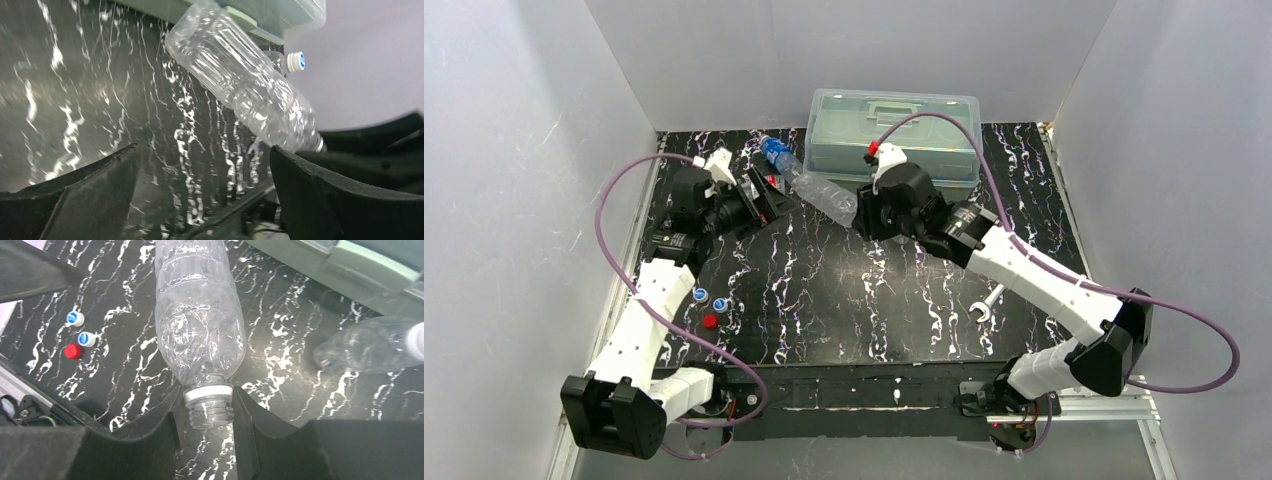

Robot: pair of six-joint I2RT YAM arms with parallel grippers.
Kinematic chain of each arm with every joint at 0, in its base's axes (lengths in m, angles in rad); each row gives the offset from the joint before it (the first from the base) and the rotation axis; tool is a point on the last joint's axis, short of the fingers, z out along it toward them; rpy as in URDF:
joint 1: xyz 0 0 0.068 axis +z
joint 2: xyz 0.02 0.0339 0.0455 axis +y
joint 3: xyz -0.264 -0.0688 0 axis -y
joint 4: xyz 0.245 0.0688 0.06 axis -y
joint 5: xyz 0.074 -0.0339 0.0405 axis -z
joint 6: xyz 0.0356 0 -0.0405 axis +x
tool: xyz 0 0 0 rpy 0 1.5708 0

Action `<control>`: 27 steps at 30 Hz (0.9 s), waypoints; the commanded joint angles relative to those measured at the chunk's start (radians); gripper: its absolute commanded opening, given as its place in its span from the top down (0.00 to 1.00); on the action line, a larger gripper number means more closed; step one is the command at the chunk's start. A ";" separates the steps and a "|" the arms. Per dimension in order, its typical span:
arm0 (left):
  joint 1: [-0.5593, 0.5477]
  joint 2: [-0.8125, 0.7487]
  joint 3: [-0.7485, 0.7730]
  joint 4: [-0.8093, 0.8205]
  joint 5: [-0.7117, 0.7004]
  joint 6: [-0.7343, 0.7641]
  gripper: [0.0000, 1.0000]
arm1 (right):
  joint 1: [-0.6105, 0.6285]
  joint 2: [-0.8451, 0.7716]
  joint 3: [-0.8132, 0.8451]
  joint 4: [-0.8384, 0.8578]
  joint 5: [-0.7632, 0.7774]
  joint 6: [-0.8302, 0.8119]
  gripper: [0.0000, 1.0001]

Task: Screw on the bottle caps
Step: Pick up the plastic bottle at the center of the board.

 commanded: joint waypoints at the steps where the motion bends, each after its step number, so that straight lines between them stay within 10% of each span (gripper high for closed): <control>1: -0.021 -0.045 0.101 -0.038 0.084 0.439 0.02 | -0.060 0.027 0.107 -0.142 -0.080 -0.073 0.99; 10: -0.299 -0.184 0.012 0.008 -0.018 1.261 0.02 | -0.075 0.133 0.342 -0.376 -0.273 -0.164 0.99; 27: -0.507 -0.168 0.000 -0.064 -0.055 1.545 0.02 | -0.070 0.080 0.511 -0.634 -0.463 -0.330 0.99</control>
